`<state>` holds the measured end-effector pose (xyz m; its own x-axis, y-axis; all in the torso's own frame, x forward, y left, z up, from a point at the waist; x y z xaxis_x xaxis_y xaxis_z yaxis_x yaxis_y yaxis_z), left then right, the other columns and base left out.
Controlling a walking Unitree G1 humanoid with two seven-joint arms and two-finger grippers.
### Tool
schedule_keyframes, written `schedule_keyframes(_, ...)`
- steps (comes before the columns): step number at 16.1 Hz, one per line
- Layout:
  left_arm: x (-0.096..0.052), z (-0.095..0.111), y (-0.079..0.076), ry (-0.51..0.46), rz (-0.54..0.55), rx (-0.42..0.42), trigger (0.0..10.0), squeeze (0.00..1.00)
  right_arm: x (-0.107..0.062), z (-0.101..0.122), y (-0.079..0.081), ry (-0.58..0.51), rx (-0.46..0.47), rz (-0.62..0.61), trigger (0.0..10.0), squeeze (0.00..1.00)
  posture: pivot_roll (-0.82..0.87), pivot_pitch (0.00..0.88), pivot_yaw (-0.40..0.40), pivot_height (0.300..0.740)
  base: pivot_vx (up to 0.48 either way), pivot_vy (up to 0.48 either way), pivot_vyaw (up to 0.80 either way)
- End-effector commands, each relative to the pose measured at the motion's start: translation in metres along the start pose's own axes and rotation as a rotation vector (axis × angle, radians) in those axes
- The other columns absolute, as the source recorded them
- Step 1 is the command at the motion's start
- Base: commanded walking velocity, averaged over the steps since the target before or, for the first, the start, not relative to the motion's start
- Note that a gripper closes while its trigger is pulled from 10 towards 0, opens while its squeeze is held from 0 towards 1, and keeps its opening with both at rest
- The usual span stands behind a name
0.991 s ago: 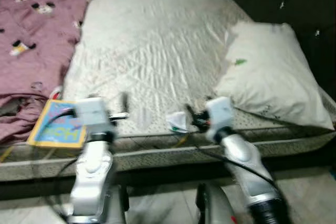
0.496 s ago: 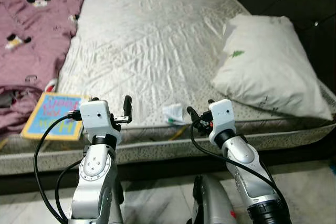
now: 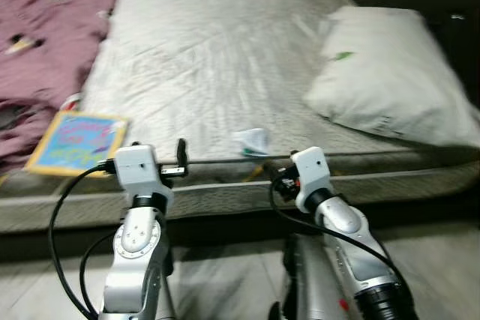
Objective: Clean up the room
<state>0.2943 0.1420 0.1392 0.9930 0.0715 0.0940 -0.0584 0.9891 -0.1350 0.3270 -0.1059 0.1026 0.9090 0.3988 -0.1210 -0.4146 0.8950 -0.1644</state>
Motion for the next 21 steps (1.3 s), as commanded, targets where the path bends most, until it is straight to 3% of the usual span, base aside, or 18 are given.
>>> schedule_keyframes(1,-0.001,-0.001,0.004,0.009,0.020,0.013,10.0,0.00,0.006,0.006,0.005,-0.019,-0.007,0.028,10.0,0.00,0.06,0.106,-0.035,0.479,0.000,0.000,0.73)
schedule_keyframes(3,-0.007,-0.004,0.014,0.031,0.043,0.045,10.0,0.00,0.012,0.007,-0.001,-0.007,0.031,0.009,10.0,0.00,0.08,0.116,-0.037,0.479,0.000,0.000,0.00)
schedule_keyframes(8,-0.023,-0.005,0.031,0.060,0.070,0.092,10.0,0.00,0.035,0.018,0.000,-0.031,-0.019,0.004,10.0,0.00,0.16,0.135,-0.044,0.479,0.000,0.000,0.00)
schedule_keyframes(12,-0.033,-0.003,0.035,0.069,0.065,0.124,10.0,0.00,0.048,0.010,0.001,0.057,-0.071,0.022,10.0,0.00,0.19,0.150,-0.042,0.479,0.000,0.000,0.00)
schedule_keyframes(14,-0.035,0.000,0.029,0.059,0.020,0.172,10.0,0.00,0.055,0.006,-0.004,0.102,-0.098,0.022,10.0,0.00,0.20,0.155,-0.038,0.479,0.000,0.000,0.00)
schedule_keyframes(16,-0.037,0.005,0.024,0.049,0.003,0.171,10.0,0.00,0.060,0.007,-0.007,0.115,-0.097,0.009,10.0,0.00,0.22,0.162,-0.033,0.479,0.000,0.000,0.00)
schedule_keyframes(21,-0.048,0.008,0.034,0.071,0.021,0.195,10.0,0.00,0.072,0.016,0.003,0.107,-0.084,-0.017,10.0,0.00,0.27,0.192,-0.022,0.479,0.000,0.000,0.00)
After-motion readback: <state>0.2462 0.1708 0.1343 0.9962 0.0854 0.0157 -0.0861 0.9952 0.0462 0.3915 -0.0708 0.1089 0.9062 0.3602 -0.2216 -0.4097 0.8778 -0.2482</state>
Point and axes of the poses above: a point about 5 cm out from each wrist's last joint towards the gripper, its own x axis pointing out of the wrist towards the gripper, its own z axis along the axis of the wrist's last joint, y = z × x, the point moved 2 cm from there along x, pointing out of the wrist towards the gripper, and after that the axes turned 1 degree about -x, right-handed, at the moved point
